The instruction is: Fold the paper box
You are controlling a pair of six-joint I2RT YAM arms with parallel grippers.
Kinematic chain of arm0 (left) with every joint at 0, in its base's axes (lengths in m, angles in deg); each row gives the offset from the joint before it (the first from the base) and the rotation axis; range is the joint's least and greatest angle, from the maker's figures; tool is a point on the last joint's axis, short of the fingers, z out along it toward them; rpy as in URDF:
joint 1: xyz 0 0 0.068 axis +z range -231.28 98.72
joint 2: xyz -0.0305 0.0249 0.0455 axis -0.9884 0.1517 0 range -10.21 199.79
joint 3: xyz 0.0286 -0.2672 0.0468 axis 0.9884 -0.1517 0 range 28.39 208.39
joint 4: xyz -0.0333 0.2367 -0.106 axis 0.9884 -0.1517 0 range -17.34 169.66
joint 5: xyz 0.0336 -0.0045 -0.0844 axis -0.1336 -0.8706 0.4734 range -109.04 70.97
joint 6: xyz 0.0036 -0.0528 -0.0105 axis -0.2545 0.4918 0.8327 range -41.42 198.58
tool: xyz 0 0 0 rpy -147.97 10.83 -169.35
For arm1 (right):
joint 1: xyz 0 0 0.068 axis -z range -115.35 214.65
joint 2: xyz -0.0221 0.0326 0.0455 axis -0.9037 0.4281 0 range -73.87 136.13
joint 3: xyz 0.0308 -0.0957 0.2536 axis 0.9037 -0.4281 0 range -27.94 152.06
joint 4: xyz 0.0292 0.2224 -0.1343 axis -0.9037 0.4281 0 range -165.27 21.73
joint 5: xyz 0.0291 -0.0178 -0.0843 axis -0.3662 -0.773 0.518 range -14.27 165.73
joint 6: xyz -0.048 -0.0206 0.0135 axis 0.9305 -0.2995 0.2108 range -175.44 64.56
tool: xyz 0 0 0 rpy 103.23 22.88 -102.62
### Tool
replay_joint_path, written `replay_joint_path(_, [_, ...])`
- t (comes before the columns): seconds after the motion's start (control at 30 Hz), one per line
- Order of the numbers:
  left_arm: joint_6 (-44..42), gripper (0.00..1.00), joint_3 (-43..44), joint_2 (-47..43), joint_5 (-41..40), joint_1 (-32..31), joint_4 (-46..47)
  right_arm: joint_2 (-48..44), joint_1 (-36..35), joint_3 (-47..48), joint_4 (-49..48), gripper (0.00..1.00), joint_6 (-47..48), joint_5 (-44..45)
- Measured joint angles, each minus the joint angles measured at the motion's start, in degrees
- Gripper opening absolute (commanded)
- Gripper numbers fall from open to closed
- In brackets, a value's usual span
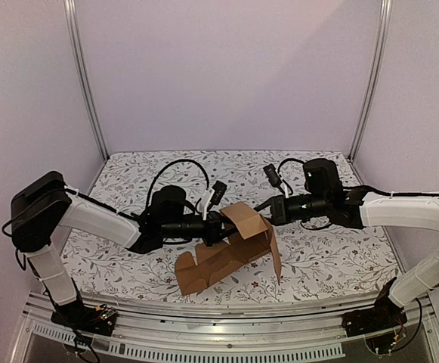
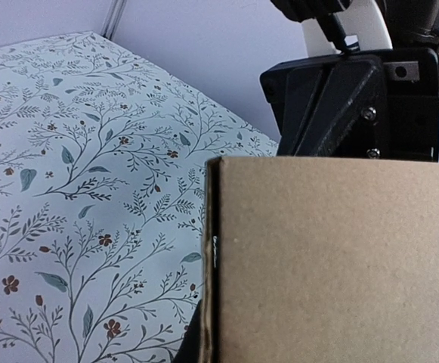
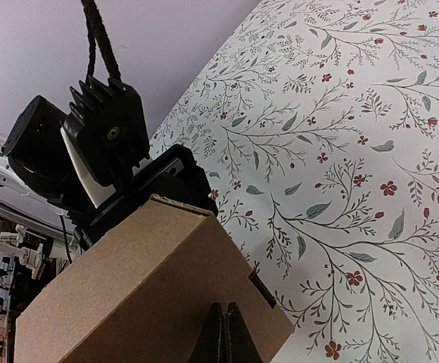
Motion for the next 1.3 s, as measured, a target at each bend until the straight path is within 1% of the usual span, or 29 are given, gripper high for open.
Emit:
replay_joint_path(0.63, [0.04,0.00,-0.02,-0.04,-0.50,1.20,-0.37,2.23,0.00,0.13,-2.89,0.00,-0.98,-0.22])
replay_joint_path(0.97, [-0.94,0.00,-0.31,-3.30,-1.49,2.73,-1.99,1.95,-0.44,0.17,-0.92,0.00,-0.11,-0.04])
replay_joint_path(1.3, [-0.57,0.00,-0.33,-3.69,-0.17,2.86,-1.27,0.92,-0.81,1.86,2.01,0.00,1.46,-0.02])
